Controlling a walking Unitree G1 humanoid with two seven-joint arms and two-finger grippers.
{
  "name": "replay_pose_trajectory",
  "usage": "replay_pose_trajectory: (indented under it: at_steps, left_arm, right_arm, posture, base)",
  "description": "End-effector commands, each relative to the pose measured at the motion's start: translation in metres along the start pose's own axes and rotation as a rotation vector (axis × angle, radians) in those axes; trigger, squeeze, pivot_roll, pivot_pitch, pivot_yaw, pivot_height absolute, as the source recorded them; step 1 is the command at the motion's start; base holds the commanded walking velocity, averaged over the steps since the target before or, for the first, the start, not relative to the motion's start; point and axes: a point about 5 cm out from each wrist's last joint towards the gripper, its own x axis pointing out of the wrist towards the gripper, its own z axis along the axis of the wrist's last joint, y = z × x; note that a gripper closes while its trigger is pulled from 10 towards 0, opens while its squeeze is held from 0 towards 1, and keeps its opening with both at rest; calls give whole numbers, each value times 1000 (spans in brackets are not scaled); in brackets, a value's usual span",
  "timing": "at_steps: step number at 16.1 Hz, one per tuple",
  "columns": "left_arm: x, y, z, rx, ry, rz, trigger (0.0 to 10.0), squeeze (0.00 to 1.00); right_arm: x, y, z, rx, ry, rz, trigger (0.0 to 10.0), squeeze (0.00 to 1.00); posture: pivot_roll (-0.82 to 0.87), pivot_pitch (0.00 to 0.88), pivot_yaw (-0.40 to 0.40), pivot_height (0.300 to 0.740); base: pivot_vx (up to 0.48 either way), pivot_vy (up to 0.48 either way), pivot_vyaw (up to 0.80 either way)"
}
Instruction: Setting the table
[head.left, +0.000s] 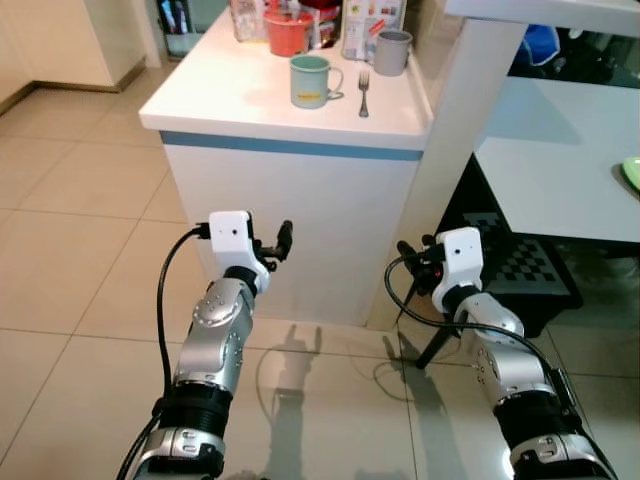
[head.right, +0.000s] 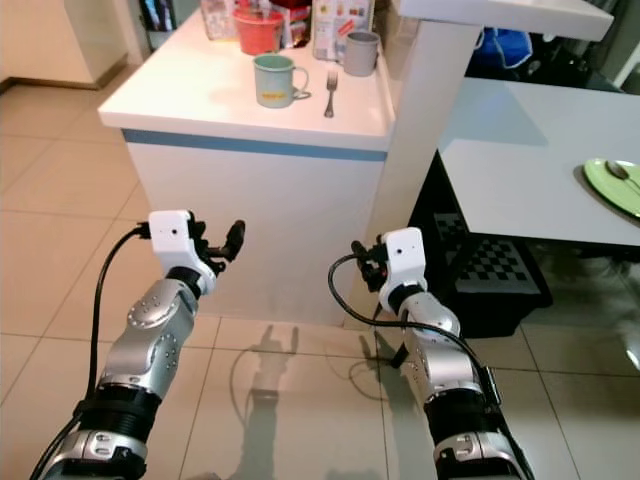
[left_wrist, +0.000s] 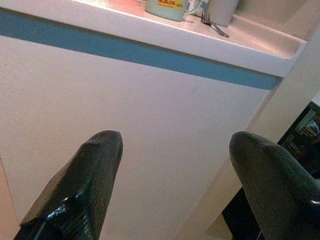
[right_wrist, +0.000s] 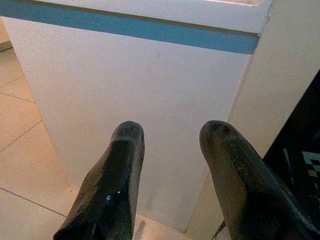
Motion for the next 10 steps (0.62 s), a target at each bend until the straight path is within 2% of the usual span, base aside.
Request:
replay_pose_trajectory:
  at_steps: [1, 4, 10]
  left_arm:
    - [1, -5, 1, 17, -3, -11, 10000, 0]
    - [2, -6, 1, 32, -1, -15, 10000, 0]
    - [4, -6, 4, 3, -10, -26, 10000, 0]
  right_arm:
    - [-2, -8, 4, -11, -9, -24, 10000, 0]
    - [-2, -8, 4, -8, -10, -26, 10000, 0]
    - [0, -8, 6, 4, -18, -35, 10000, 0]
  posture:
    - [-28, 0, -32, 740]
    - [-27, 0, -33, 740]
    - [-26, 0, -26, 740]
  base:
    - [0, 0, 0]
    - [0, 0, 0]
    - [0, 0, 0]
